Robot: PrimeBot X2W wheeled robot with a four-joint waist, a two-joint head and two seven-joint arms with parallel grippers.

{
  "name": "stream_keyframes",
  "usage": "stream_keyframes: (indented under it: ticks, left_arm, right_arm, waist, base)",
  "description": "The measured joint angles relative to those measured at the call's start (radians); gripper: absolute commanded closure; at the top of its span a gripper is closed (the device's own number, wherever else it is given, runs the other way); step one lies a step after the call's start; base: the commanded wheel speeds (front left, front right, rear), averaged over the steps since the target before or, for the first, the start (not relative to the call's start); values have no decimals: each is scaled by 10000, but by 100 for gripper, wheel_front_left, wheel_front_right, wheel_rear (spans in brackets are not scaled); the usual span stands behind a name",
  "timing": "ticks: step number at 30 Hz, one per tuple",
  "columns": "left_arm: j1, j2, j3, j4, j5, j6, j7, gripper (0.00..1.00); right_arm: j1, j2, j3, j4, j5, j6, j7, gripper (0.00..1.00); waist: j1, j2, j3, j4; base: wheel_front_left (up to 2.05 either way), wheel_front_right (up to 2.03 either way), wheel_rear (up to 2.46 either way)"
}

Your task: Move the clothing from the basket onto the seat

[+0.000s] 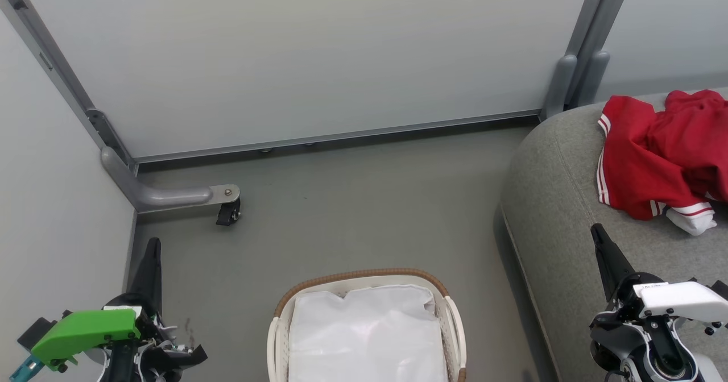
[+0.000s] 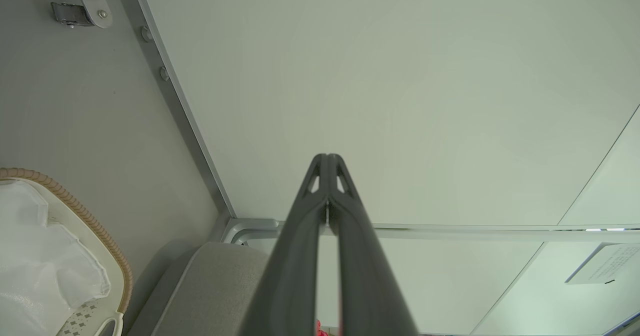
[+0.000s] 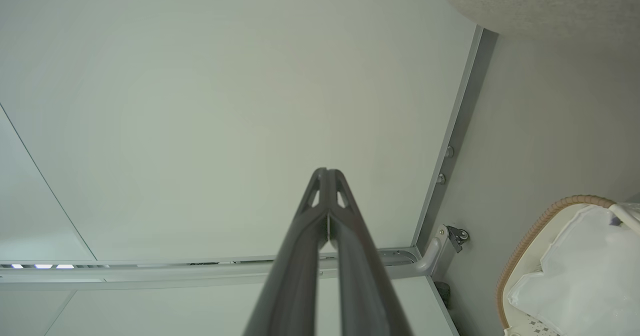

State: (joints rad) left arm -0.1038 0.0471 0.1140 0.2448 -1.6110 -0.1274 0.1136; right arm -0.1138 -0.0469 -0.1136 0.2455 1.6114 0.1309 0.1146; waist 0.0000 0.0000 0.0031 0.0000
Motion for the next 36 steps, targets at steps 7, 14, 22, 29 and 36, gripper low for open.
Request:
stream_keyframes:
  ticks: [7, 14, 22, 29, 36]
  left_arm:
    - [0, 0, 0, 0, 0, 0, 2, 100]
    - [0, 0, 0, 0, 0, 0, 2, 100]
    - [0, 0, 0, 0, 0, 0, 0, 100]
    - [0, 0, 0, 0, 0, 0, 2, 100]
    - [0, 0, 0, 0, 0, 0, 2, 100]
  right_arm:
    - [1, 0, -2, -2, 0, 0, 0, 100]
    - [1, 0, -2, -4, 0, 0, 0, 100]
    - [1, 0, -2, -4, 0, 0, 0, 100]
    - [1, 0, -2, -4, 0, 0, 0, 100]
    - [2, 0, -2, -4, 0, 0, 0, 100]
  waist:
    - [0, 0, 0, 0]
    - [0, 0, 0, 0]
    - [0, 0, 0, 0]
    - [0, 0, 0, 0]
    - [0, 0, 0, 0]
  base:
    - [0, 0, 0]
    - [0, 0, 0]
    - [0, 0, 0]
    - [0, 0, 0]
    - [0, 0, 0]
